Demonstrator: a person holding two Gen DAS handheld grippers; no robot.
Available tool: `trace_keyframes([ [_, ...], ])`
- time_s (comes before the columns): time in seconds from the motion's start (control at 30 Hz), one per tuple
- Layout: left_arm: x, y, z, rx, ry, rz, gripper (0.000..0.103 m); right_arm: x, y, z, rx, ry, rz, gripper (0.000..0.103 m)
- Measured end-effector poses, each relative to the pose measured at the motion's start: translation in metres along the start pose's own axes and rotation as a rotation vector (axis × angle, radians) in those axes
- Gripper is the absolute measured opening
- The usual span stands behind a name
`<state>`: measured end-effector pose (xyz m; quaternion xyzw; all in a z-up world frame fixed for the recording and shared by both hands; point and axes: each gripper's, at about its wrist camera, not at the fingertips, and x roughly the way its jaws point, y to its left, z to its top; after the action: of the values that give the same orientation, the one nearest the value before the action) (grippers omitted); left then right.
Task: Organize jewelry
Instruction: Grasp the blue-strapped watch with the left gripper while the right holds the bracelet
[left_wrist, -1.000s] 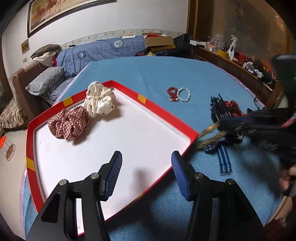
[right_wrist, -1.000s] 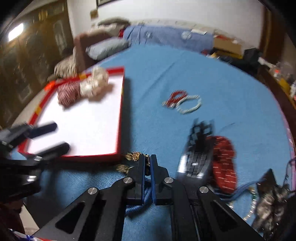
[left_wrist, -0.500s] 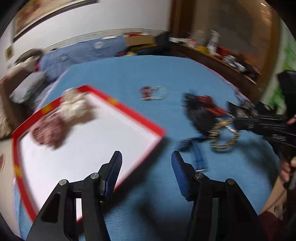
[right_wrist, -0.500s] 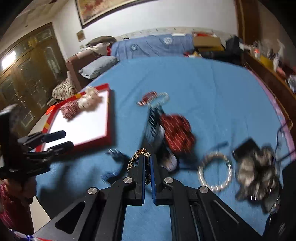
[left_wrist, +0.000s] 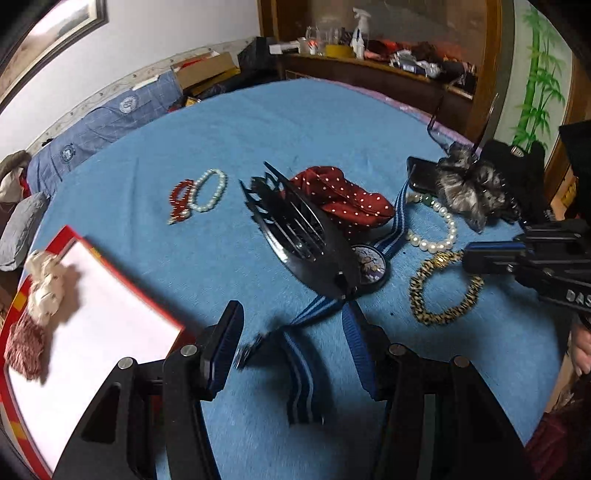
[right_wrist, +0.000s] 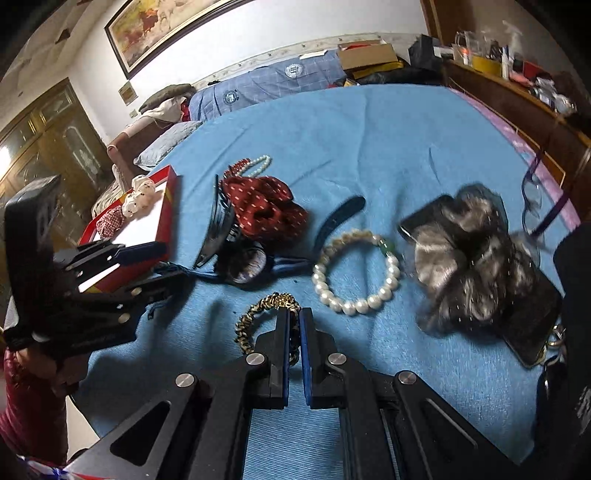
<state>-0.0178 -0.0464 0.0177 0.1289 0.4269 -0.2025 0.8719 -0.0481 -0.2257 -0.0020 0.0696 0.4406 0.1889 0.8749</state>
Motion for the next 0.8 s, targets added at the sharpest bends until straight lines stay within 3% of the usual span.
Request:
trace_keyframes([
  [0.07,0.015,-0.002,0.003,0.008,0.046,0.005,0.053,0.001,-0.007,-0.004,0.013,0.005,0.008,0.005],
  [0.17,0.016,-0.007,-0.001,0.015,0.043,-0.012,0.038,0.000,-0.011,-0.006,0.025,0.004,0.023,0.005],
  [0.2,0.014,-0.009,-0.002,0.019,0.039,-0.010,0.028,-0.001,-0.012,-0.006,0.028,0.003,0.026,0.005],
  [0.23,0.012,-0.012,-0.003,0.022,0.037,-0.009,0.010,-0.001,-0.014,-0.007,0.033,0.003,0.030,0.005],
  [0.27,0.011,-0.015,-0.005,0.020,0.036,-0.010,0.006,0.001,-0.014,-0.006,0.037,0.005,0.033,0.005],
  [0.37,0.004,-0.028,-0.014,0.035,0.019,0.041,0.003,0.002,-0.014,-0.006,0.050,0.004,0.043,0.005],
  [0.6,-0.031,-0.019,-0.029,-0.089,-0.035,-0.036,0.002,-0.009,-0.014,-0.004,0.054,-0.022,0.060,0.005],
  [0.8,-0.065,-0.012,-0.016,-0.107,-0.131,-0.039,0.002,-0.022,-0.010,0.000,0.049,-0.058,0.081,0.005],
])
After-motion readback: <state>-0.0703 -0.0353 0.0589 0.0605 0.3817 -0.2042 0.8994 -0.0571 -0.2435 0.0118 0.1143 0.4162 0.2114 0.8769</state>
